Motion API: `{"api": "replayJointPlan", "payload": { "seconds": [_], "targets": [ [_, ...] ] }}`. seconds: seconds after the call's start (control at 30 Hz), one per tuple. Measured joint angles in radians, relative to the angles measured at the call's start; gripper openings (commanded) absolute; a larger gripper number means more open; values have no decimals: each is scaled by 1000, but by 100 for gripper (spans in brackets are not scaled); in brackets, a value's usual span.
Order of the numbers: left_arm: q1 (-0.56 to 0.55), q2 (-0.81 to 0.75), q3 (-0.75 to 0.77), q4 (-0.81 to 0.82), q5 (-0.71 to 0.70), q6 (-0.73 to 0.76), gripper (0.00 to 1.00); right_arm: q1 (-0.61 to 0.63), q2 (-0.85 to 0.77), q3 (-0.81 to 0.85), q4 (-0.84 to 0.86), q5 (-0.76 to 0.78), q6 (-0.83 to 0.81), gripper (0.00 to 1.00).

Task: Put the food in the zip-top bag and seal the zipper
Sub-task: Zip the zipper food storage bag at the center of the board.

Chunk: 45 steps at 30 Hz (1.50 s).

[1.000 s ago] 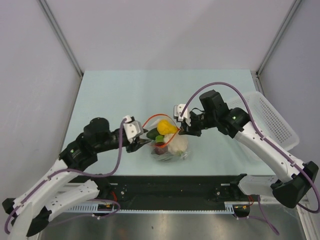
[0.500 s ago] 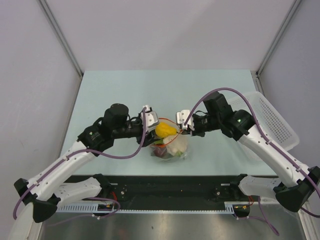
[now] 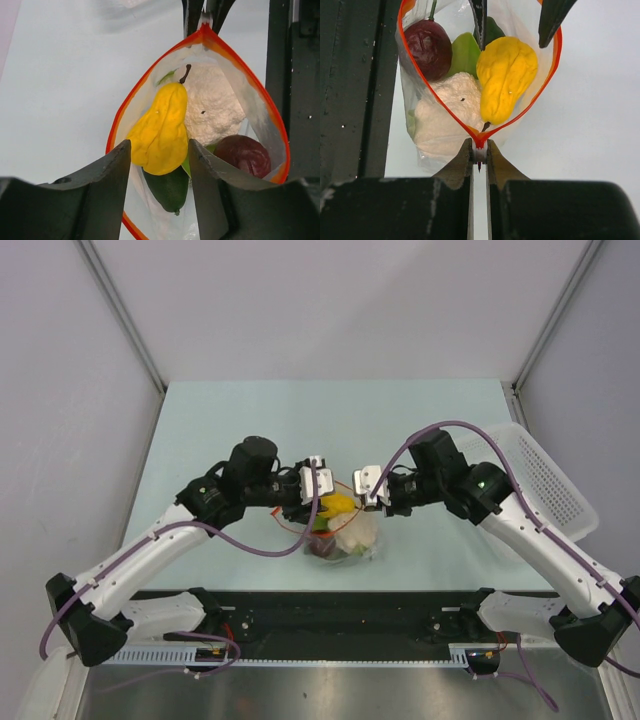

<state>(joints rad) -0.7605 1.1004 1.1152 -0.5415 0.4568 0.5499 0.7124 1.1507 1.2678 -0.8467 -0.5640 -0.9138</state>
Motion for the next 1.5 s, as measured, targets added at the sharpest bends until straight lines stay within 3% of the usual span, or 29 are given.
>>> {"api": "replayJointPlan", "payload": {
  "seconds": [0.03, 0.13, 0.27, 0.47, 0.53, 0.6, 0.63, 0.97, 1.1, 1.17, 1.3, 1.5],
  "targets": [
    [0, 7, 0, -4, 2, 16, 64, 2, 0, 0, 0, 0, 0, 0],
    [0, 27, 0, -6, 2, 58, 69, 11, 0, 0, 1, 1, -1, 0],
    [-9, 56, 0, 2, 0, 81, 67, 22, 0, 0, 3, 2, -2, 0],
    [-29, 111, -2, -1, -14, 122, 42, 27, 0, 0, 3, 8, -5, 0],
    [-29, 109, -2, -7, -14, 136, 24, 27, -1, 0, 4, 13, -6, 0],
    [-29, 101, -3, -19, -10, 147, 14, 27, -1, 0, 5, 17, -8, 0],
    [-29, 94, -3, -31, -8, 154, 3, 27, -1, 0, 6, 18, -8, 0],
    [-29, 47, 43, -299, 16, 169, 0, 5, -1, 0, 6, 18, -21, 0],
    [-29, 41, 66, -357, 27, 166, 40, 3, -1, 0, 6, 17, -32, 0],
    [-29, 35, 65, -349, 24, 156, 46, 3, -1, 0, 6, 17, -37, 0],
    [-29, 30, 65, -304, 21, 148, 69, 3, -1, 0, 6, 15, -53, 0],
    [-29, 64, 65, -218, 19, 156, 71, 3, -5, 0, 3, 14, -69, 0]
  ]
}}
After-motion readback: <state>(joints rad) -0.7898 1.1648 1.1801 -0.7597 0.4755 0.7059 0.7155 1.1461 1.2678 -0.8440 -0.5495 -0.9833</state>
